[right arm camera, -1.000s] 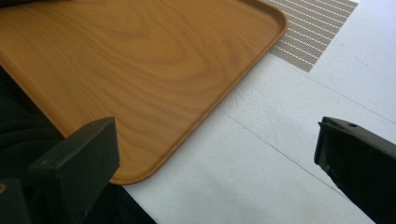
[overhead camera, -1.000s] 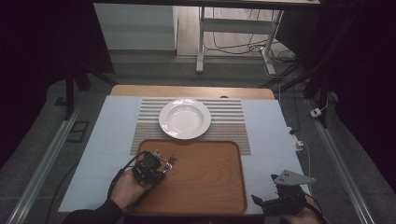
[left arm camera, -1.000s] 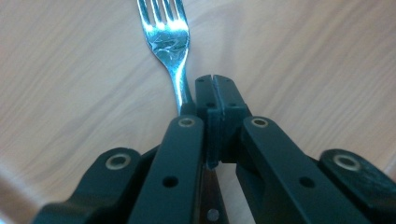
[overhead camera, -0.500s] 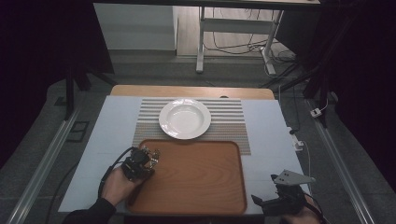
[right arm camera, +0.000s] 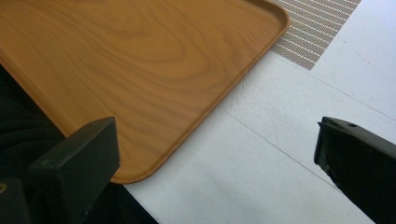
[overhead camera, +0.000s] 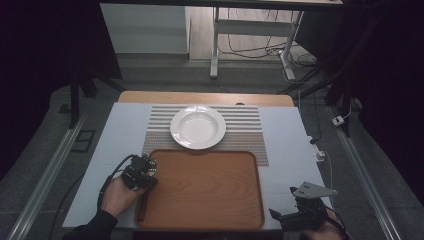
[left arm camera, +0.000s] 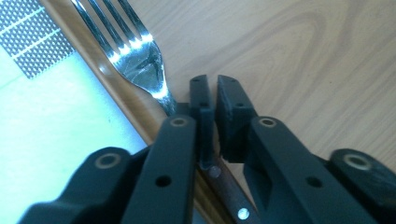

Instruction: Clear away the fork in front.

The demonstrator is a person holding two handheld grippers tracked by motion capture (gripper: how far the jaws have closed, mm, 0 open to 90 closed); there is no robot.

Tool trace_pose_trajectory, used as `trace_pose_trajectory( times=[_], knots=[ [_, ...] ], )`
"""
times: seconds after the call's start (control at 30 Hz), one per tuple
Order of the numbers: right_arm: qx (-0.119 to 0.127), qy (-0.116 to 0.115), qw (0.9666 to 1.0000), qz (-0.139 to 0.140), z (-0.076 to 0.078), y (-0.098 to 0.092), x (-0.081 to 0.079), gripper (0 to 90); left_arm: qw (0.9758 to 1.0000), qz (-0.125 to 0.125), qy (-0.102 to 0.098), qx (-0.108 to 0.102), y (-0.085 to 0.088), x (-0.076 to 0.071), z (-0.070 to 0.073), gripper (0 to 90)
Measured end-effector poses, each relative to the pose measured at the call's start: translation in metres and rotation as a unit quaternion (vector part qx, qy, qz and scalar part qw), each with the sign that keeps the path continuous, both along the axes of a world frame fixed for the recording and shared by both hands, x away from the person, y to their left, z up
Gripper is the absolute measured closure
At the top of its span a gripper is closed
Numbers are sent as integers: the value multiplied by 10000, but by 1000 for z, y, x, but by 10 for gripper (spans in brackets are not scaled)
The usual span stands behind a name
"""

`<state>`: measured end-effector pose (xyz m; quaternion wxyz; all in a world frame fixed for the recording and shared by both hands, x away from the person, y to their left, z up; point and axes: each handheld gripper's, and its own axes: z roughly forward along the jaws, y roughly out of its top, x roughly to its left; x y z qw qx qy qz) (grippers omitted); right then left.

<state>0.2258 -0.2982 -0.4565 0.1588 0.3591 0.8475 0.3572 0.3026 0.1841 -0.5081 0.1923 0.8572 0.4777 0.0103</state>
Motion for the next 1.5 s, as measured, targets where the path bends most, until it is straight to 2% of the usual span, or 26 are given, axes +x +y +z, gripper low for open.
trace_pose_trajectory(
  times=[0.2, 0.4, 0.5, 0.57, 0.67, 0.73, 0.9, 0.97, 1.1, 1.2, 1.33, 1.5],
  knots=[
    [14, 2, 10000, -10, 0, 0, 0, 7, 9988, -167, -361, -272, 1, -8, 11, 664],
    [16, -11, 10000, -21, 0, 0, 0, 8, 9958, -202, -726, -515, 6, -21, 23, 513],
    [17, -8, 10000, -26, 0, 0, 0, 7, 9929, -230, -922, -715, 11, -32, 28, 430],
    [28, -6, 10000, -32, 0, 0, 0, 8, 9903, -236, -1019, -920, 15, -39, 31, 372],
    [42, 2, 10000, -54, 0, -1, 0, 7, 9845, -282, -1223, -1226, 22, -52, 35, 283],
    [40, 2, 10000, -57, 0, -1, 0, 7, 9806, -218, -1377, -1378, 26, -60, 37, 241],
    [43, -1, 10000, -60, 0, -1, 0, 7, 9764, -78, -1620, -1425, 37, -80, 39, 110],
    [47, 1, 10000, -62, 0, -1, 0, 7, 9750, -32, -1645, -1494, 42, -86, 39, 60],
    [48, 3, 10000, -73, 0, -1, 0, 7, 9699, 90, -1788, -1649, 54, -100, 38, 16],
    [51, 4, 10000, -79, 0, -1, 0, 7, 9671, 172, -1894, -1690, 62, -110, 37, 0],
    [44, 1, 10000, -75, 1, -1, 0, 7, 9670, 262, -1926, -1648, 70, -118, 34, 0],
    [45, 10, 10000, -81, 1, 0, 0, 8, 9688, 312, -1941, -1511, 75, -124, 32, 0]
  ],
)
